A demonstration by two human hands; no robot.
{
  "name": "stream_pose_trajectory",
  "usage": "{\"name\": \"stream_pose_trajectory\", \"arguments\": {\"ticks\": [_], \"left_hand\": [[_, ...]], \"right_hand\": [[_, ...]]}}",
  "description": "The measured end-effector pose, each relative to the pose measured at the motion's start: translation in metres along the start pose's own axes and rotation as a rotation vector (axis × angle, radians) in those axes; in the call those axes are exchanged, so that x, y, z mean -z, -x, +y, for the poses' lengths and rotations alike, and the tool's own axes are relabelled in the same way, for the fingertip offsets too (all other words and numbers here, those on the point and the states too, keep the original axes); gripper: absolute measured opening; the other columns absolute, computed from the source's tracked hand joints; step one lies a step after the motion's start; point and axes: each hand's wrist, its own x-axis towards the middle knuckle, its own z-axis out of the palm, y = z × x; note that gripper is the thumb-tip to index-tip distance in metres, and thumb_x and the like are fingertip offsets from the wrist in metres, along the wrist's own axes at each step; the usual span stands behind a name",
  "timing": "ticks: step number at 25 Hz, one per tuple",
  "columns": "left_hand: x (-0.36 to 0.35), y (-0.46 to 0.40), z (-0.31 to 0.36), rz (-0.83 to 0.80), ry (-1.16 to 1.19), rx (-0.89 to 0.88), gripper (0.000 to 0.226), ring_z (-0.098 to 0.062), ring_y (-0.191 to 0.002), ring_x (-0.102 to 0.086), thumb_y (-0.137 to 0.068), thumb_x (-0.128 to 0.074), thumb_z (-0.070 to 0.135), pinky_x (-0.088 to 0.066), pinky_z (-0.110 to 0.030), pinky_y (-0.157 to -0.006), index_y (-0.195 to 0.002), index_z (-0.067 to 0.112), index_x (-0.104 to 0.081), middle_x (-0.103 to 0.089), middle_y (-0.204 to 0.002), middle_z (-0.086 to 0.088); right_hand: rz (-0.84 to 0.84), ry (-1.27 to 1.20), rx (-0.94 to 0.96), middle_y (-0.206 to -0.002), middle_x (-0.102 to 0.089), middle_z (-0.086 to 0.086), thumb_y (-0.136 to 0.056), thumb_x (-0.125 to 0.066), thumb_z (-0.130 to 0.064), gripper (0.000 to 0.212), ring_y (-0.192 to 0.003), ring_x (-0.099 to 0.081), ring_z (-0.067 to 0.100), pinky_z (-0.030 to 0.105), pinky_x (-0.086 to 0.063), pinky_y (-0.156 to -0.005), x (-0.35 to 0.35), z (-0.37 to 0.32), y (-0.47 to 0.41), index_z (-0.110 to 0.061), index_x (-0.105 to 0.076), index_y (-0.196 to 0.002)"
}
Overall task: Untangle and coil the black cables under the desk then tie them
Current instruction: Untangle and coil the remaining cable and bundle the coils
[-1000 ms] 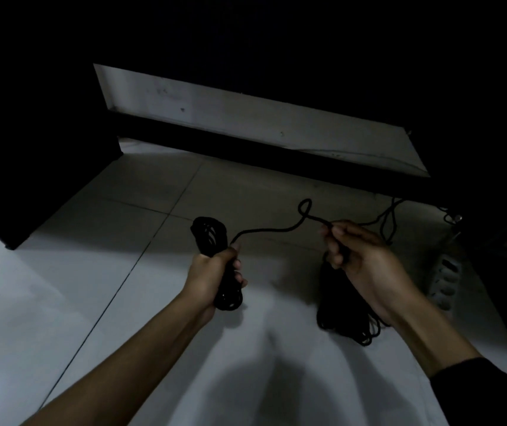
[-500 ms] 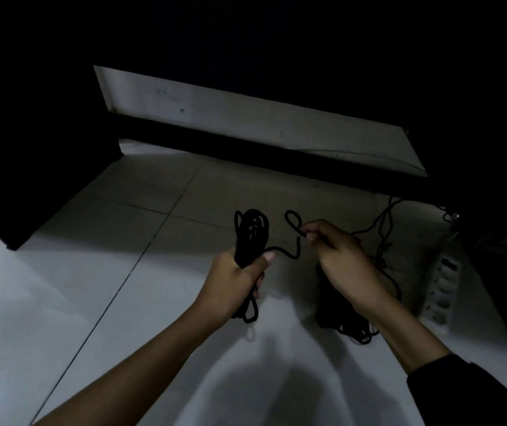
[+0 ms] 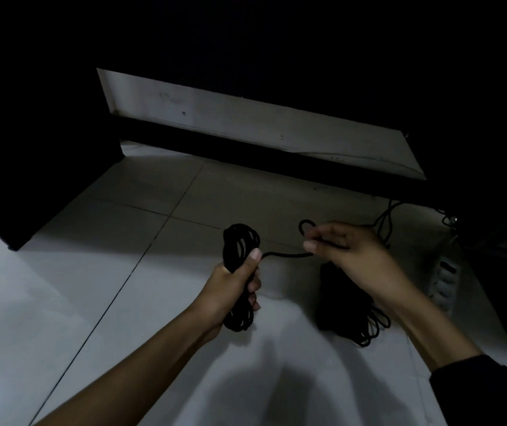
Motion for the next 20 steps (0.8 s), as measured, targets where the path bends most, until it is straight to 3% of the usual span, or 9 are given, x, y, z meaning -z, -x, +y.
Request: {"name": "stream_pose_trajectory", "arguments": {"ticks": [2,3,6,9,10,12,14,17,20], "left_hand": [[0.001,-0.001,0.002,0.003,-0.032,-0.048,0.030,-0.013,-0.044,-0.047,-0.092,-0.059,0.038,-0.048,-0.030,-0.056,-0.078,0.012,-0.050,-0.046,-0.054,0.002],[0.001,-0.001,0.003,0.014,-0.042,-0.078,0.028,-0.013,-0.045,-0.047,-0.091,-0.061,0.037,-0.048,-0.031,-0.056,-0.078,0.013,-0.052,-0.046,-0.054,0.001],[0.001,0.001,0.001,0.040,-0.136,-0.198,0.030,-0.012,-0.044,-0.046,-0.087,-0.066,0.034,-0.047,-0.027,-0.052,-0.066,0.017,-0.053,-0.048,-0.051,0.001],[0.001,0.005,-0.007,0.006,-0.238,-0.322,0.033,-0.011,-0.046,-0.048,-0.086,-0.068,0.034,-0.045,-0.027,-0.050,-0.062,0.020,-0.052,-0.050,-0.050,0.004],[0.000,0.007,-0.009,-0.014,-0.253,-0.343,0.032,-0.011,-0.047,-0.049,-0.086,-0.067,0.036,-0.045,-0.026,-0.051,-0.062,0.021,-0.052,-0.051,-0.051,0.005],[-0.001,0.009,-0.015,-0.046,-0.273,-0.345,0.031,-0.011,-0.049,-0.049,-0.084,-0.067,0.040,-0.045,-0.026,-0.051,-0.065,0.019,-0.054,-0.051,-0.053,0.004],[-0.002,0.008,-0.021,-0.043,-0.321,-0.327,0.036,-0.013,-0.049,-0.050,-0.084,-0.067,0.039,-0.045,-0.029,-0.052,-0.068,0.010,-0.054,-0.052,-0.053,0.002],[-0.007,0.004,-0.024,0.029,-0.381,-0.275,0.034,-0.013,-0.045,-0.051,-0.088,-0.066,0.030,-0.046,-0.029,-0.053,-0.063,0.013,-0.052,-0.054,-0.049,0.003],[-0.004,-0.004,-0.024,0.132,-0.288,-0.131,0.030,-0.013,-0.045,-0.050,-0.090,-0.065,0.025,-0.046,-0.032,-0.058,-0.065,0.013,-0.054,-0.052,-0.047,0.002]], "right_hand": [[0.050,0.306,0.071,-0.100,-0.071,-0.013,-0.088,-0.067,-0.031,0.018,-0.097,-0.064,0.005,0.022,-0.049,-0.083,0.000,0.002,0.002,-0.027,-0.068,-0.106],[0.074,0.458,0.112,-0.094,-0.068,-0.013,-0.092,-0.060,-0.035,0.023,-0.092,-0.063,0.007,0.024,-0.049,-0.078,-0.002,0.002,0.003,-0.025,-0.064,-0.112],[0.126,0.708,0.173,-0.071,-0.053,-0.017,-0.098,-0.049,-0.032,0.023,-0.076,-0.061,0.016,0.026,-0.035,-0.061,-0.003,0.002,0.003,-0.017,-0.060,-0.112],[0.164,0.776,0.175,-0.079,-0.064,-0.007,-0.101,-0.044,-0.023,0.016,-0.074,-0.064,0.018,0.029,-0.038,-0.056,-0.003,0.005,0.002,-0.013,-0.056,-0.107],[0.185,0.703,0.159,-0.076,-0.065,-0.006,-0.101,-0.043,-0.022,0.013,-0.067,-0.063,0.012,0.028,-0.042,-0.053,-0.005,0.006,0.002,-0.016,-0.055,-0.101],[0.215,0.301,0.098,-0.064,-0.060,-0.006,-0.101,-0.043,-0.021,0.015,-0.055,-0.058,0.004,0.016,-0.043,-0.049,-0.012,0.004,0.002,-0.024,-0.052,-0.089],[0.194,-0.088,0.056,-0.062,-0.058,-0.007,-0.101,-0.044,-0.018,0.020,-0.055,-0.053,0.007,0.017,-0.041,-0.054,-0.017,0.003,0.002,-0.022,-0.053,-0.083],[0.127,-0.289,-0.007,-0.066,-0.054,-0.013,-0.101,-0.044,-0.018,0.023,-0.061,-0.043,0.007,0.025,-0.035,-0.059,-0.021,0.005,0.004,-0.023,-0.056,-0.082],[0.130,-0.383,-0.088,-0.068,-0.049,-0.011,-0.101,-0.045,-0.019,0.027,-0.061,-0.039,0.006,0.025,-0.032,-0.058,-0.014,0.004,0.004,-0.027,-0.060,-0.080]]}}
